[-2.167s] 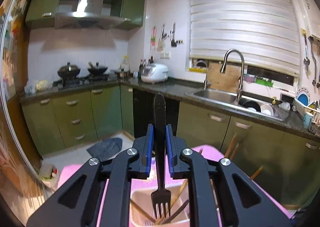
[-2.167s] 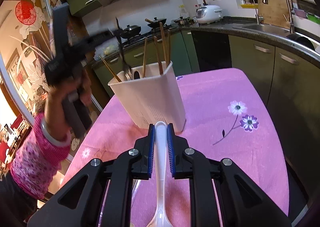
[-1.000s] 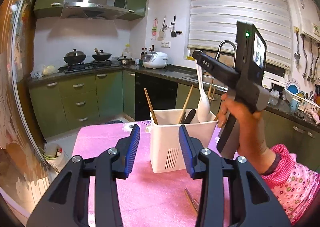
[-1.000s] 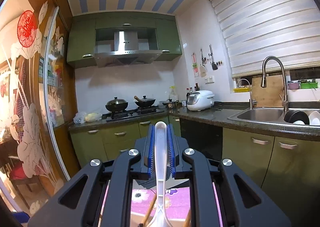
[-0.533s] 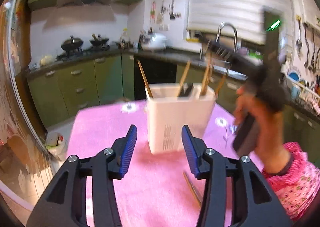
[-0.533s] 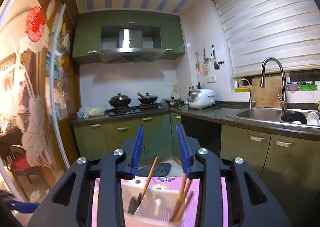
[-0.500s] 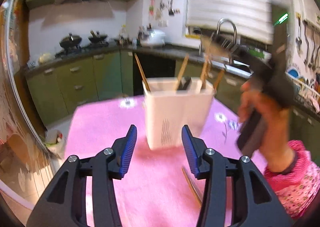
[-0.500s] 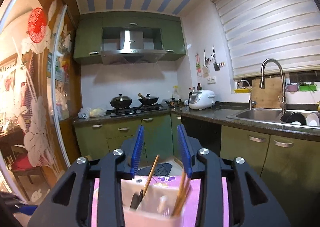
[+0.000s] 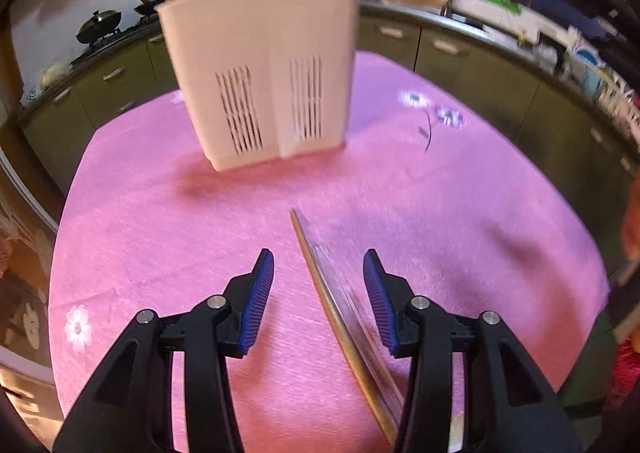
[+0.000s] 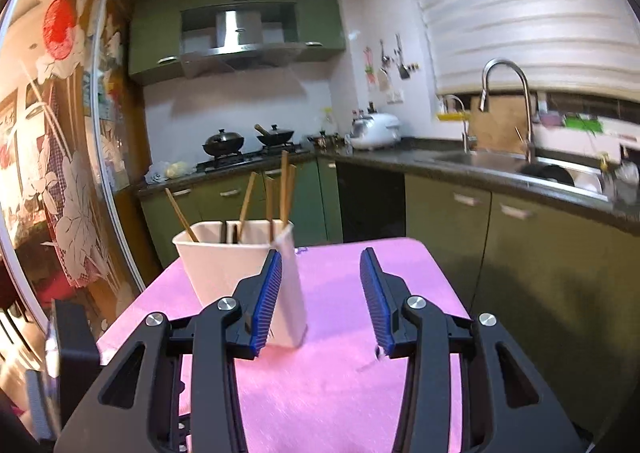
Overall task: Organize utensils
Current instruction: 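Move both grippers down to the clear plastic stick and wooden chopstick on the cloth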
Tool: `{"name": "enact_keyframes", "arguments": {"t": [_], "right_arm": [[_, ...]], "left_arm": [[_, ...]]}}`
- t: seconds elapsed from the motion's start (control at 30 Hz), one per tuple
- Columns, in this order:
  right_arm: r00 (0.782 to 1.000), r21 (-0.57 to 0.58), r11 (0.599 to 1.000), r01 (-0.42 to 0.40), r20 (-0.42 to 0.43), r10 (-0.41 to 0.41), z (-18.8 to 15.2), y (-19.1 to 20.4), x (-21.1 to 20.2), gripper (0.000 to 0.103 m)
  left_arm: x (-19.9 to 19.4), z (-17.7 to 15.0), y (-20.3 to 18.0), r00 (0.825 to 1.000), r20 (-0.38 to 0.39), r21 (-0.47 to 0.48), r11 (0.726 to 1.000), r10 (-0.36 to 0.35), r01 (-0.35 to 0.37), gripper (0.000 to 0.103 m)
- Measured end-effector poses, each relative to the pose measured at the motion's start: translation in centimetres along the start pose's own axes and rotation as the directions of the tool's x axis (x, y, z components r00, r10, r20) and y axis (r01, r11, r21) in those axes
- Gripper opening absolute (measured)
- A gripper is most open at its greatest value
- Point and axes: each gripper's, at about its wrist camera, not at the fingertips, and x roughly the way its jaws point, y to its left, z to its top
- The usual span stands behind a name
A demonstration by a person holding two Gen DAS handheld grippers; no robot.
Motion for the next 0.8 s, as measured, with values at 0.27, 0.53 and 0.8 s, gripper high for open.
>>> {"name": "enact_keyframes", "arguments": {"t": [0.27, 0.53, 0.8], "right_arm": [[0.999, 0.017, 0.999, -0.028, -0.021, 0.028, 0.5, -1.5, -0.4, 0.043], [0.997, 0.021, 0.998, -0.056, -0.052, 0.057, 1.4, -0.1, 0.7, 0.043], [0.976, 0.047, 0.992, -0.113, -0.181, 0.120, 0.3, 1.7, 3.9, 0.043]], "left_arm": [[1.3, -0.9, -0.7, 0.996, -0.064, 0.013, 0.998, 0.057, -0.056, 0.045], [1.0, -0.7, 0.1, 0.996, -0.087, 0.010, 0.999, -0.036, 0.037, 0.004], [-1.7, -0.3, 3.8, 0.999, -0.030, -0.044, 0.999, -0.014, 0.013, 0.004]]}}
